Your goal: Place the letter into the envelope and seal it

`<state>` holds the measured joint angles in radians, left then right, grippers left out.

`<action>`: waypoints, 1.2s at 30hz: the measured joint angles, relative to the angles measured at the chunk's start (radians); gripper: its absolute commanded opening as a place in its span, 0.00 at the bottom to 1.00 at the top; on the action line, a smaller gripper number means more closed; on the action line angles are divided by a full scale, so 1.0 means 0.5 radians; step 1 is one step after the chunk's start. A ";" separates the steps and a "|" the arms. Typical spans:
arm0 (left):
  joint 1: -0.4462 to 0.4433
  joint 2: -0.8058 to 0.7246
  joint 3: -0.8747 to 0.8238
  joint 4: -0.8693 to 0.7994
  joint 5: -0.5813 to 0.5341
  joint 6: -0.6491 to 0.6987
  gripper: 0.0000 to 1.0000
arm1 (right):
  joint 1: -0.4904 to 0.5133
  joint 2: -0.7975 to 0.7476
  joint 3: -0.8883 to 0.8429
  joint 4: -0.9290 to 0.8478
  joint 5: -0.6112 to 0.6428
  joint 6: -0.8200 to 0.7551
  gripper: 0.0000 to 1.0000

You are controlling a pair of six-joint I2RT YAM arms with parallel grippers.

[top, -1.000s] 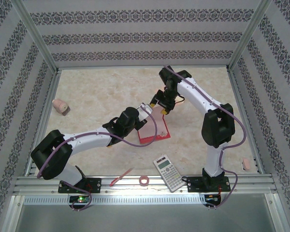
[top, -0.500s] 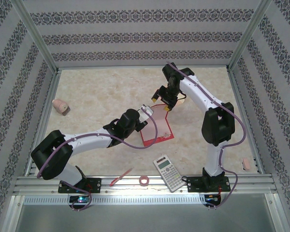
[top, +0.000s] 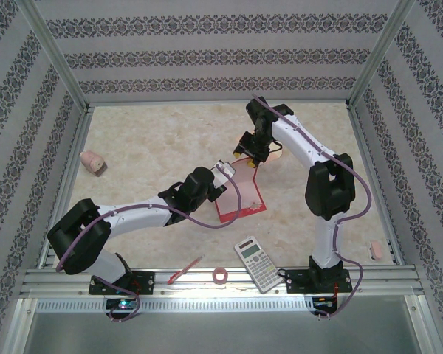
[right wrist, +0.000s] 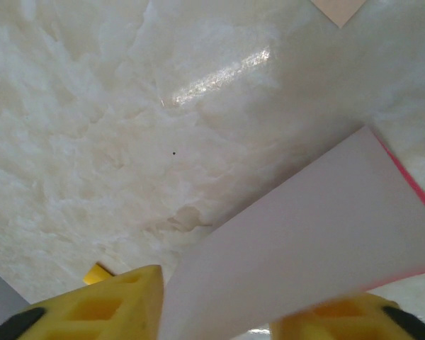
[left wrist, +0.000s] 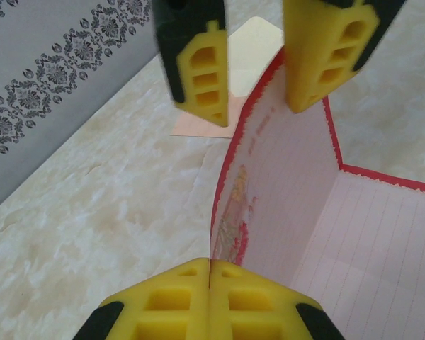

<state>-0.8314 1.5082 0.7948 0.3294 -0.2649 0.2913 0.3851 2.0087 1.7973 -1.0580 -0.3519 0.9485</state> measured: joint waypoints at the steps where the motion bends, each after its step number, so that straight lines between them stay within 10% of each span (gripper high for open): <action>1: 0.000 0.000 0.000 0.000 -0.005 -0.008 0.00 | -0.004 0.000 -0.001 0.004 0.003 -0.001 0.22; 8: 0.000 0.000 0.000 -0.002 -0.012 -0.099 0.00 | -0.004 0.000 -0.027 0.043 0.011 -0.014 0.00; 18: 0.012 -0.076 0.001 -0.126 -0.056 -0.376 0.66 | -0.008 -0.002 -0.046 0.085 0.091 -0.060 0.00; 26: 0.311 -0.467 0.005 -0.383 0.190 -0.764 0.96 | -0.008 -0.086 -0.155 0.205 0.179 -0.169 0.00; 36: 0.591 -0.485 0.233 -0.674 0.695 -0.978 1.00 | -0.067 -0.468 -0.753 0.616 0.169 -0.291 0.00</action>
<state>-0.5358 1.2655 0.9112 -0.0078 0.0826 -0.1978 0.3515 1.7748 1.4208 -0.7502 -0.2672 0.8032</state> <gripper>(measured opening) 0.997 0.051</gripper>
